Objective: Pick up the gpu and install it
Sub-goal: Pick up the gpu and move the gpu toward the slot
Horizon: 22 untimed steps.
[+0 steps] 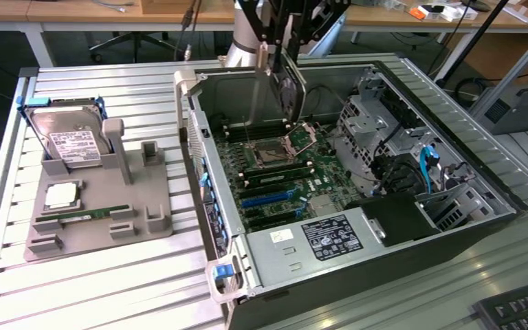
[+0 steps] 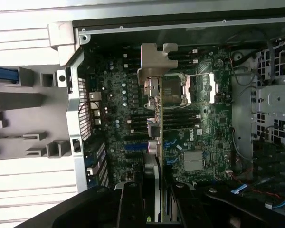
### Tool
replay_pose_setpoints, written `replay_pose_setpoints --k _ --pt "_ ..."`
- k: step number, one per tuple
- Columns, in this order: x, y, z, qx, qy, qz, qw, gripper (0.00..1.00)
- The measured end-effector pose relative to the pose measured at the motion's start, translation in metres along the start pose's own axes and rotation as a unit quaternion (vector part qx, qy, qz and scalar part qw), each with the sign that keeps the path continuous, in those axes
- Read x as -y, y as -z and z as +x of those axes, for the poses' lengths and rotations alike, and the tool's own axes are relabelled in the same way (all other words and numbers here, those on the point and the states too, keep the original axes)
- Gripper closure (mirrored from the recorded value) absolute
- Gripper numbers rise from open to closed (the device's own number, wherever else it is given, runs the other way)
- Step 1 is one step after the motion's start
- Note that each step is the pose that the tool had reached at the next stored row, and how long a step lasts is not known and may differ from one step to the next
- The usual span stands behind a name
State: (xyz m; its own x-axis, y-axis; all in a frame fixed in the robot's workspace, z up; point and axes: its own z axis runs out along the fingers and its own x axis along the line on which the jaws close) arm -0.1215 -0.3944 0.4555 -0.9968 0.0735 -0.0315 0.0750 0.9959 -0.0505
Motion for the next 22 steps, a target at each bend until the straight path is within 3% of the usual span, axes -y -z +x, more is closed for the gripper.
replay_pose_setpoints --k 4,22 --pt "-0.0005 -0.0014 -0.006 0.0002 0.0 0.0026 1.0 0.73" --pt "-0.0018 -0.0051 -0.021 0.0007 0.0 0.0085 1.0 0.73"
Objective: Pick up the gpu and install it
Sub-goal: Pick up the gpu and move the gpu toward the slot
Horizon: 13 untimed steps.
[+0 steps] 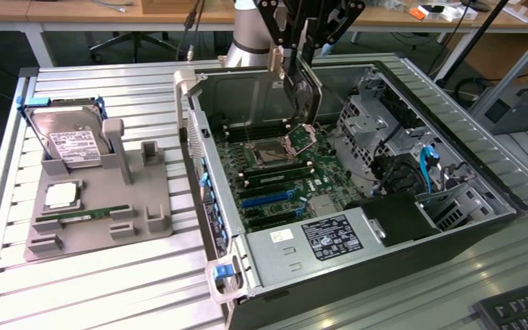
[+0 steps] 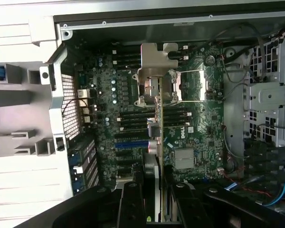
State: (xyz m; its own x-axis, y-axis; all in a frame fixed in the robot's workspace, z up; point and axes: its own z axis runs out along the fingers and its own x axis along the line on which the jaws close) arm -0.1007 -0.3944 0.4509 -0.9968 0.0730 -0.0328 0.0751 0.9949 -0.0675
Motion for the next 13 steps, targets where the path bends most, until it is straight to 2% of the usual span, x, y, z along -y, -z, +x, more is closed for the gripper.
replay_pose_setpoints --k 13 --pt "-0.0009 -0.0029 -0.0096 0.0003 0.0 0.004 1.0 0.73"
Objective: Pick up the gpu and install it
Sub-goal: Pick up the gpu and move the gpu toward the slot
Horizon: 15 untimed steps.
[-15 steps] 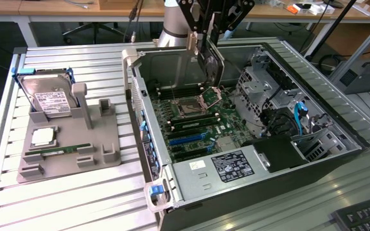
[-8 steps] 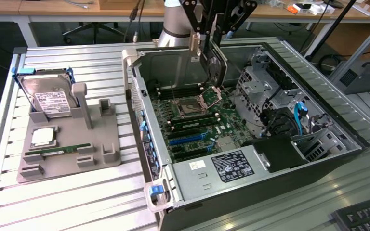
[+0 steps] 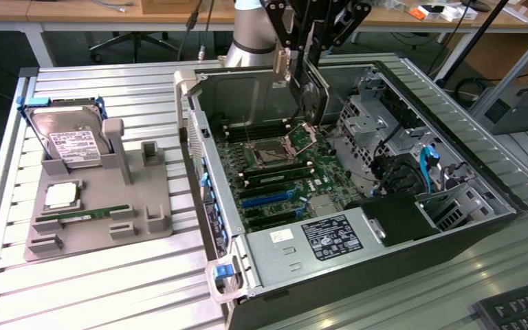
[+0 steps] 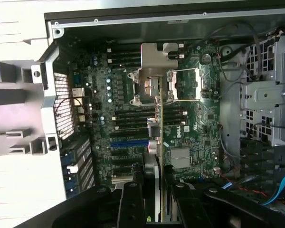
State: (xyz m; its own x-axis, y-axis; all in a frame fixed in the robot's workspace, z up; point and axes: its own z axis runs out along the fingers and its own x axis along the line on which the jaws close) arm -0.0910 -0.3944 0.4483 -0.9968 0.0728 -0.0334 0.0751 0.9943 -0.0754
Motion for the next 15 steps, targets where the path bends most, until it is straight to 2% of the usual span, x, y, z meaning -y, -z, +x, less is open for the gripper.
replay_pose_setpoints --k 15 --pt "-0.0012 -0.0039 -0.013 0.0003 0.0 0.0045 1.0 0.73"
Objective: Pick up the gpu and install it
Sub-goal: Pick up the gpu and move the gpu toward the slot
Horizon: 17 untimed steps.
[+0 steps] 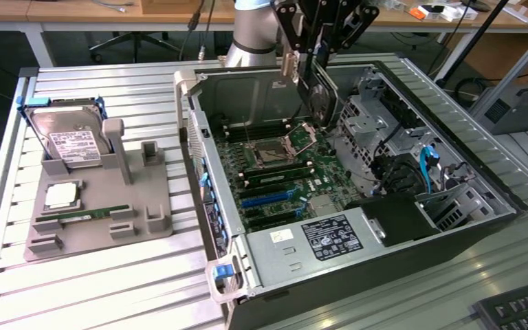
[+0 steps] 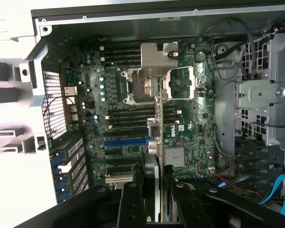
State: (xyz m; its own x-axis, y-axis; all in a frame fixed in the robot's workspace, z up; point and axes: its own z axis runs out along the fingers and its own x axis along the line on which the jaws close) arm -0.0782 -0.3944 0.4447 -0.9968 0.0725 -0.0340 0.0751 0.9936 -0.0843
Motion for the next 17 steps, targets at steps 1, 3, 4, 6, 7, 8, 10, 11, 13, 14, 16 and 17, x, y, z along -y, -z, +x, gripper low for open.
replay_pose_setpoints --k 1,3,4,6,7,8,10,11,13,14,16,17 --pt "-0.0001 -0.0002 -0.001 0.0 0.0 0.0002 1.0 0.73" --pt "-0.0002 -0.0006 -0.002 0.0001 0.0 0.0007 1.0 0.73" --pt "-0.0004 -0.0013 -0.004 0.0001 0.0 0.0016 1.0 0.73" --pt "-0.0009 -0.0028 -0.009 0.0002 0.0 0.0035 1.0 0.73" --pt "-0.0011 -0.0035 -0.011 0.0003 0.0 0.0043 1.0 0.73" --pt "-0.0014 -0.0043 -0.014 0.0004 0.0 0.0053 1.0 0.73" --pt "-0.0022 -0.0075 -0.021 0.0007 0.0 0.009 1.0 0.73" --pt "-0.0027 -0.0101 -0.025 0.0009 0.0 0.0116 0.9999 0.73" --pt "-0.0033 -0.0124 -0.03 0.0011 0.0 0.0144 0.9999 0.73" --pt "-0.0037 -0.0141 -0.033 0.0013 0.0 0.0167 0.9999 0.73" --pt "-0.0038 -0.0148 -0.035 0.0013 0.0 0.0178 0.9998 0.73" --pt "-0.0039 -0.015 -0.036 0.0014 0.001 0.0182 0.9998 0.73"
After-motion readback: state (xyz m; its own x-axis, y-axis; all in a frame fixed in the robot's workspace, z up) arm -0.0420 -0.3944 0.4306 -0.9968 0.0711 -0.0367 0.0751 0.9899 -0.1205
